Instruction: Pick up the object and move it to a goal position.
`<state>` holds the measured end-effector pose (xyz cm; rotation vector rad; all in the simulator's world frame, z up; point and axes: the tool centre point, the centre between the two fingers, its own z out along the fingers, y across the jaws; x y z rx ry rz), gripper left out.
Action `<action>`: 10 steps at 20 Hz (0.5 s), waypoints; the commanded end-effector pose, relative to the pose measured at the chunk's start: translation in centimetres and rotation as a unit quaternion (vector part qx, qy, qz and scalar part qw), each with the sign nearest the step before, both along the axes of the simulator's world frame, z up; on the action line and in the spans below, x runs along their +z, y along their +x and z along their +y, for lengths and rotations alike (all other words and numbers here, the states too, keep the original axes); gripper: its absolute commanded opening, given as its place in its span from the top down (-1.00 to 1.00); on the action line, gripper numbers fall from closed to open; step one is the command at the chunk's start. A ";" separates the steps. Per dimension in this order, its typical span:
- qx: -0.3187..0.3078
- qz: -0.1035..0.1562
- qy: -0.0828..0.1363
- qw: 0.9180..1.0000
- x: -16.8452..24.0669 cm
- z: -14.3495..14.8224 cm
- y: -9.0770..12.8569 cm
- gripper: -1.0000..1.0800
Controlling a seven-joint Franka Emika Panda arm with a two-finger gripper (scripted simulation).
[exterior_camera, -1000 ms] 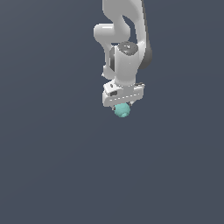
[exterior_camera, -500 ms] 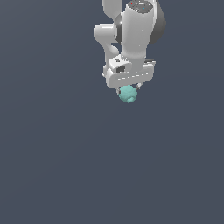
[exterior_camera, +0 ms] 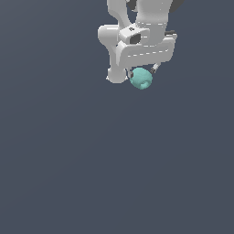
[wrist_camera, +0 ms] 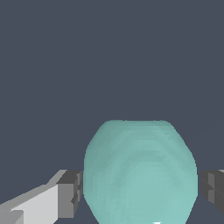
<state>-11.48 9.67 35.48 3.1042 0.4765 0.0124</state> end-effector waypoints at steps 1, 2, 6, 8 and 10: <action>0.000 0.002 0.000 1.000 2.0 0.4 -0.2 1.00; 0.000 0.002 0.000 1.000 2.6 0.6 -0.3 1.00; -0.001 0.003 0.000 1.000 4.8 1.1 -0.4 1.00; -0.001 0.003 0.000 1.000 5.6 1.2 -0.4 1.00; -0.001 0.004 0.000 1.000 6.2 1.4 -0.4 1.00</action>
